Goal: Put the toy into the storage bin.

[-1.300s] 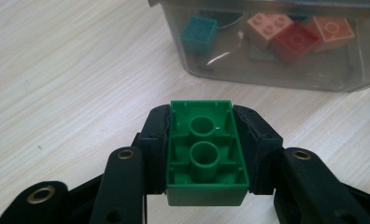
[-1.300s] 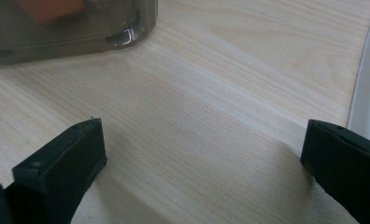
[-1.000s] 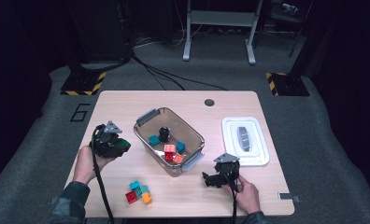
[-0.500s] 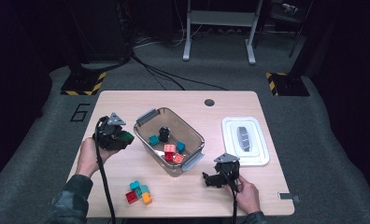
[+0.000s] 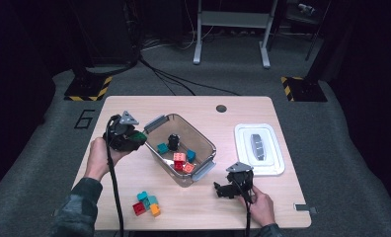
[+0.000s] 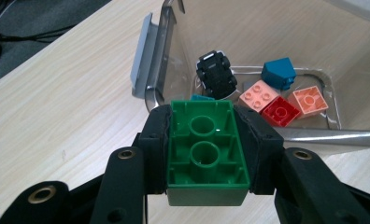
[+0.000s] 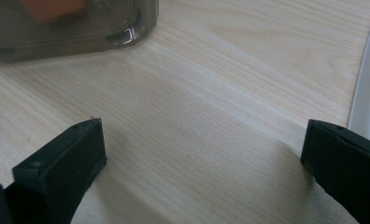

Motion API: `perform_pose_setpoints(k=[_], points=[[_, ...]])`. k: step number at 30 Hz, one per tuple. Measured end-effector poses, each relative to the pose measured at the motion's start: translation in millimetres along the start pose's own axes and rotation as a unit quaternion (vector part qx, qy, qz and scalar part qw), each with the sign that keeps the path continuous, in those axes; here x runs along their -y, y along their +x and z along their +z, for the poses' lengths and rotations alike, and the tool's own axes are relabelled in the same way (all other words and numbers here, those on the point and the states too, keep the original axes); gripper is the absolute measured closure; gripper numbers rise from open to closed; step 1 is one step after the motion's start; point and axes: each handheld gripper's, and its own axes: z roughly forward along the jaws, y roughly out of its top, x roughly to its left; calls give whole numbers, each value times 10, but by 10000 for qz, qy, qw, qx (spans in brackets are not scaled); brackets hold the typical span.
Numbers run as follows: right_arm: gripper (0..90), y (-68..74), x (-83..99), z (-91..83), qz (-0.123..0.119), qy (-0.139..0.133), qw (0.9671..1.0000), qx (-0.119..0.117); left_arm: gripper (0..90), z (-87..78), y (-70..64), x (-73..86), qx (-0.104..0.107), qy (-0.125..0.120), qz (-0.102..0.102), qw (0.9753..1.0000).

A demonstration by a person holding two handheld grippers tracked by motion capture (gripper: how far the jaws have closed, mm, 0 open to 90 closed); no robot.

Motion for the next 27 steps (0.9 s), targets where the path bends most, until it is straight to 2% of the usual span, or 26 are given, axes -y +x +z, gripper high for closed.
perform_pose_setpoints(k=[8, 12, 18, 27], points=[[0, 0, 0, 0, 2, 0, 10000, 0, 587, 59, -29, -123, 55, -26, 34, 10000], [0, 0, 0, 0, 2, -1, 10000, 0, 587, 142, -55, -165, 65, -37, 56, 10000], [0, 0, 0, 0, 2, -1, 10000, 0, 587, 253, -109, -226, 190, -50, 8, 9998], [0, 0, 0, 0, 1, -1, 10000, 0, 586, 408, -181, -290, 311, 61, 49, 9995]])
